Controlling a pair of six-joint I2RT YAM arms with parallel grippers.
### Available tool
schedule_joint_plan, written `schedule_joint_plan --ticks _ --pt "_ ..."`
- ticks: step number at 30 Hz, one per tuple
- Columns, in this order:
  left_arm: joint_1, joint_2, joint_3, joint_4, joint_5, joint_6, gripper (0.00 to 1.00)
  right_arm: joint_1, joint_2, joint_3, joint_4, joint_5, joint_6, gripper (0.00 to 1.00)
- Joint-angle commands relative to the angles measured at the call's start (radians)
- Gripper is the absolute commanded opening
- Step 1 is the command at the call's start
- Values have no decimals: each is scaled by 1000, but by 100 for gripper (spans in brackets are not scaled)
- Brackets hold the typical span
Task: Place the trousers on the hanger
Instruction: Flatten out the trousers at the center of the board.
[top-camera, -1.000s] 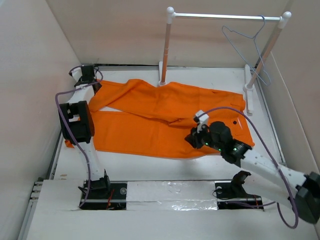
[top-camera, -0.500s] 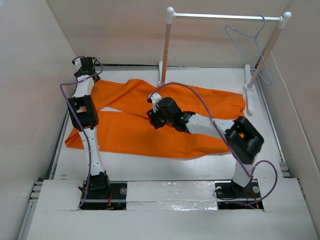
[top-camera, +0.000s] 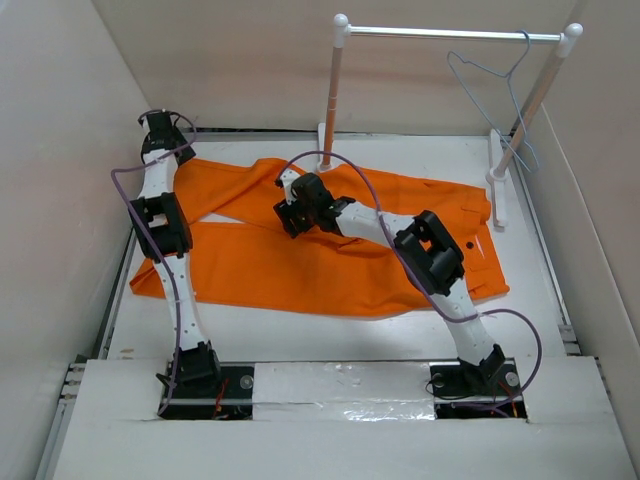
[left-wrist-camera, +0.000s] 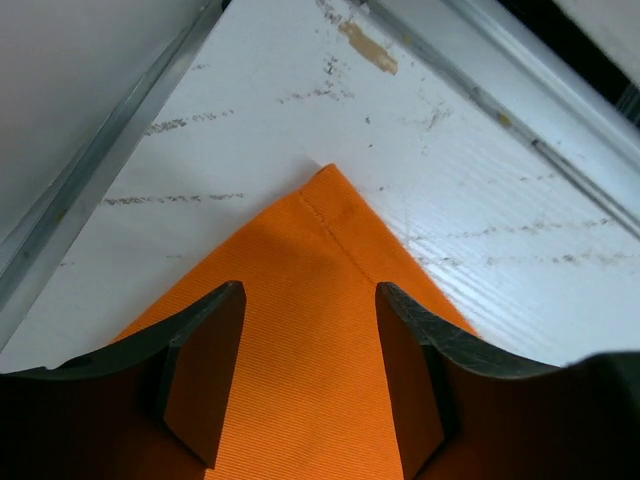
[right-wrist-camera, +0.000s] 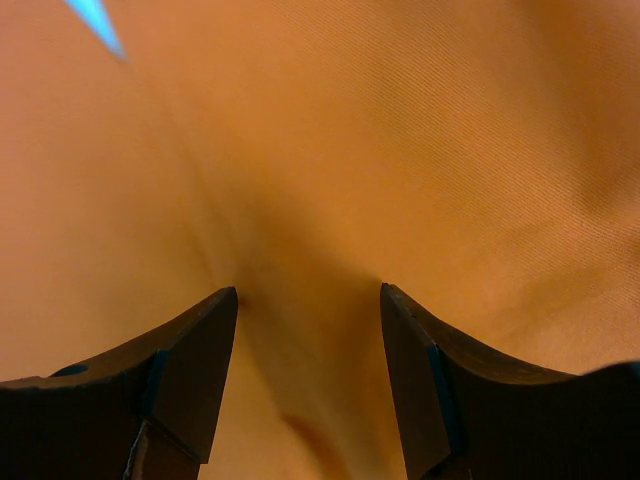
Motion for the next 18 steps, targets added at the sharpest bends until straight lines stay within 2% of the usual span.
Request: schedule_joint_plan --ticks 1,3,4,5,6,8,9,10,12,13,18 --pt "9 25 -19 -16 83 -1 51 -27 33 73 -77 -25 5 64" --pt "9 21 -49 1 88 -13 49 -27 30 49 -77 4 6 57" --pt "9 18 -56 3 86 -18 41 -27 18 30 -54 16 6 53" --pt "9 18 -59 4 83 -21 36 -27 9 8 -40 21 30 43" --pt "9 15 -68 9 80 -27 33 -36 -1 -38 -26 21 44 27" --pt "9 7 -85 21 80 -33 27 -45 -43 -91 23 10 55 16" --pt "9 4 -98 26 82 -39 23 -56 -59 -120 44 4 59 4" --pt "18 2 -105 27 80 -44 15 -56 -76 -175 84 -2 64 1" --pt "18 -1 -117 30 85 -52 9 -67 -119 -216 104 -7 65 0" --pt "30 -4 -118 29 82 -62 0 -67 -131 -244 104 -10 62 0" --pt "71 -51 -199 64 66 -122 0 -76 -232 -342 167 -25 55 0"
